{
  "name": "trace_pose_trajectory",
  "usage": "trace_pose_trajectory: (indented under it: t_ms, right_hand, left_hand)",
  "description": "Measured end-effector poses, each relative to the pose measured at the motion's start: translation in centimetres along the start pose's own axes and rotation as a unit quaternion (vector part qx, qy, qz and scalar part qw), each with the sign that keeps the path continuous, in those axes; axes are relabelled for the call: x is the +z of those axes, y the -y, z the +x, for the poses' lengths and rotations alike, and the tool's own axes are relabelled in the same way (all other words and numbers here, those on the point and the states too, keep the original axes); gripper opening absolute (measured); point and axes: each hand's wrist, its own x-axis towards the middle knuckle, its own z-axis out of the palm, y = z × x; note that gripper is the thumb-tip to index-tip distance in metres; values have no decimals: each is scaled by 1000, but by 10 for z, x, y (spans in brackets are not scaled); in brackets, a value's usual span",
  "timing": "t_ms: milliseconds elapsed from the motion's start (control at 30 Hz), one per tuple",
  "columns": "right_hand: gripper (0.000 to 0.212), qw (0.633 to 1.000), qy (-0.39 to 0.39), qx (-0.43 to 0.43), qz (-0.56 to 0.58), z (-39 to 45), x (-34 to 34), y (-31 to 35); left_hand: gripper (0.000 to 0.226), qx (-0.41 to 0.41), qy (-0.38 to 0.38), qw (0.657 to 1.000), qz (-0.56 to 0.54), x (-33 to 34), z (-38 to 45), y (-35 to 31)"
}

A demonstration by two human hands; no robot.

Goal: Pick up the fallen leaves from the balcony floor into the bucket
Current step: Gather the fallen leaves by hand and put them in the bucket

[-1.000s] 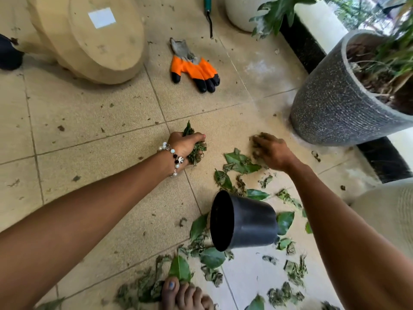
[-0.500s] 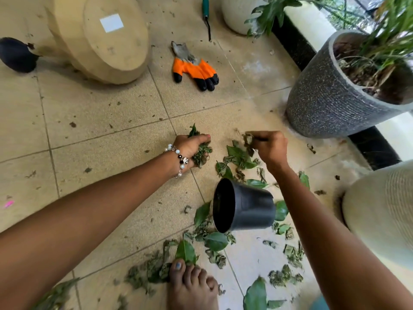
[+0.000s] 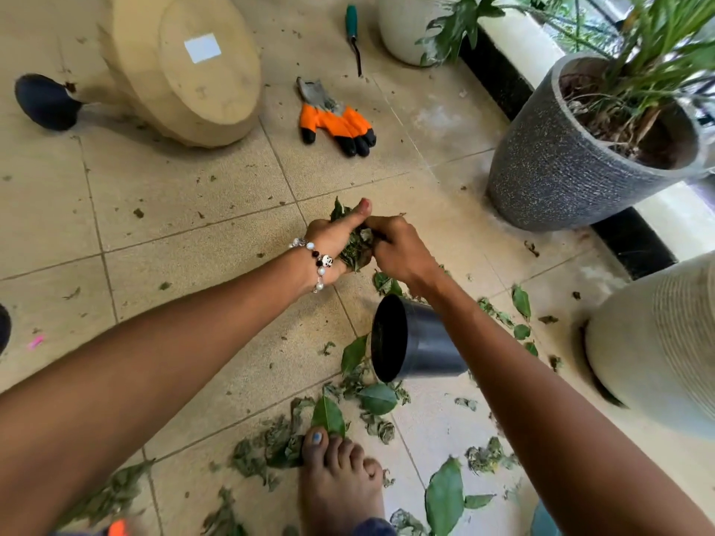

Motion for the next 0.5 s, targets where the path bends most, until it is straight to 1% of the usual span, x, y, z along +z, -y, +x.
trace_pose_trajectory:
  t_ms: [33, 67, 100, 167, 233, 267, 300, 333, 367, 400, 433, 467, 500]
  right_hand:
    - [47, 995, 18, 24, 92, -1, -3, 1]
    - [52, 982, 24, 51, 181, -2, -6, 0]
    - [52, 966, 26, 75, 246, -1, -11, 0]
    - [43, 956, 17, 102, 275, 2, -24, -2]
    - [27, 952, -26, 130, 277, 4, -36, -8]
    - [21, 955, -62, 147, 250, 5, -39, -16]
    - [18, 966, -96, 161, 175, 8, -42, -26]
    - [21, 977, -102, 178, 51, 11, -44, -40]
    - [34, 974, -70, 203, -75, 12, -46, -54]
    - [53, 958, -17, 227, -173, 13, -45, -65]
    - [72, 941, 32, 242, -235, 13, -43, -73]
    - [87, 928, 67, 247, -269, 13, -38, -79]
    - [97, 923, 83, 244, -284, 12, -33, -81]
  left_hand:
    - [57, 6, -8, 1000, 1, -1, 0, 0]
    - [56, 10, -16, 1000, 7, -2, -1, -1]
    - [52, 16, -22, 1000, 15, -2, -1, 0]
    - [39, 26, -38, 998, 35, 0, -2, 0]
    - [33, 36, -57, 996, 51, -1, -3, -2]
    - [30, 38, -63, 996, 57, -3, -1, -3]
    - [26, 38, -69, 995, 60, -5, 0, -4]
    - [22, 36, -75, 995, 60, -8, 1, -6]
    - [21, 32, -82, 994, 60, -11, 1, -7]
    - [21, 28, -91, 994, 59, -14, 3, -7]
    - [21, 26, -96, 993, 56, -16, 4, -8]
    - [20, 23, -97, 994, 51, -19, 4, -8]
    - [16, 19, -96, 994, 44, -20, 3, -9]
